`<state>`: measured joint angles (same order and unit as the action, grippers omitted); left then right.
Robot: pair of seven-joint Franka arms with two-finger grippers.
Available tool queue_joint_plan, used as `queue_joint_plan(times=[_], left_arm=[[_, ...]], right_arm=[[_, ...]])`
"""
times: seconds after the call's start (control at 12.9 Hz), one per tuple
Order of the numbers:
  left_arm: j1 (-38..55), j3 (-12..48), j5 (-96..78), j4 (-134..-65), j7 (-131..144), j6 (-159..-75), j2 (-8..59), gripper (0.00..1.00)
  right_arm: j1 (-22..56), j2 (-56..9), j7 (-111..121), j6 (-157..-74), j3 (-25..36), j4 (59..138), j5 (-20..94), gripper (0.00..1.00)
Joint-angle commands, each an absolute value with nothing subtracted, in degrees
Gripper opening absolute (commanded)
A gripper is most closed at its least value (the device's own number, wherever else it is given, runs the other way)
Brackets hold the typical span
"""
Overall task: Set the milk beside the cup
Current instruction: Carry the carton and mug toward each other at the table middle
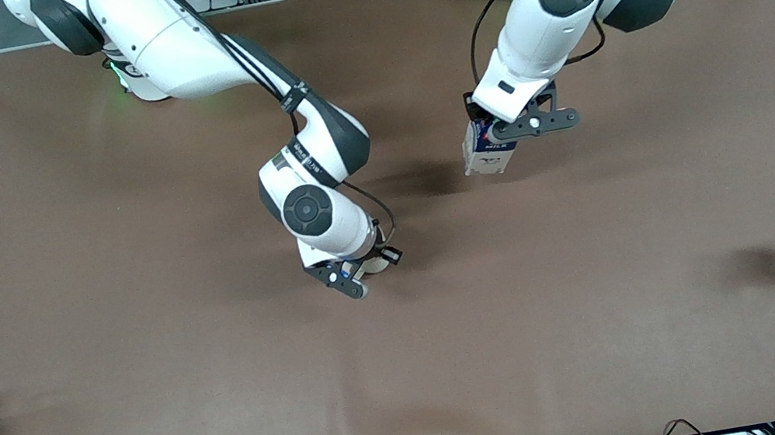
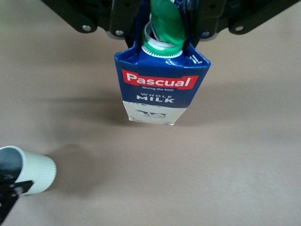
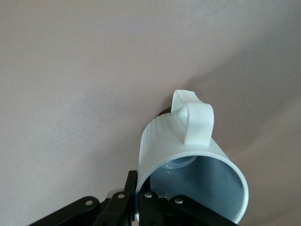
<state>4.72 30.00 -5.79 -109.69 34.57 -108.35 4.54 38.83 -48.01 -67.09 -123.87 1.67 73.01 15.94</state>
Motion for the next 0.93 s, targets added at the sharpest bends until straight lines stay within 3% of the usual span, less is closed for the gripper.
queue_joint_plan(times=[0.0,0.39,0.46,0.54,0.85], left_arm=[[7.55,30.23,-3.44,-105.39,39.71,-108.02,9.22,0.44],[10.99,30.23,0.78,-100.38,45.61,-109.07,15.46,0.44],[11.42,30.23,1.31,-99.41,46.57,-109.33,16.60,0.44],[12.21,30.23,1.32,-98.19,47.80,-109.34,17.74,0.44],[12.48,30.23,1.49,-96.51,48.43,-109.34,19.68,0.44]], right_arm=[[40.34,-48.87,-68.12,-120.43,2.20,71.37,17.14,0.00],[39.56,-48.78,-68.29,-119.88,2.29,71.19,17.05,0.00],[39.20,-48.69,-68.03,-119.80,2.29,71.10,17.14,0.35],[39.11,-48.60,-68.29,-119.88,2.37,71.10,16.44,0.99],[39.03,-46.33,-67.76,-118.05,2.64,70.93,15.29,1.00]])
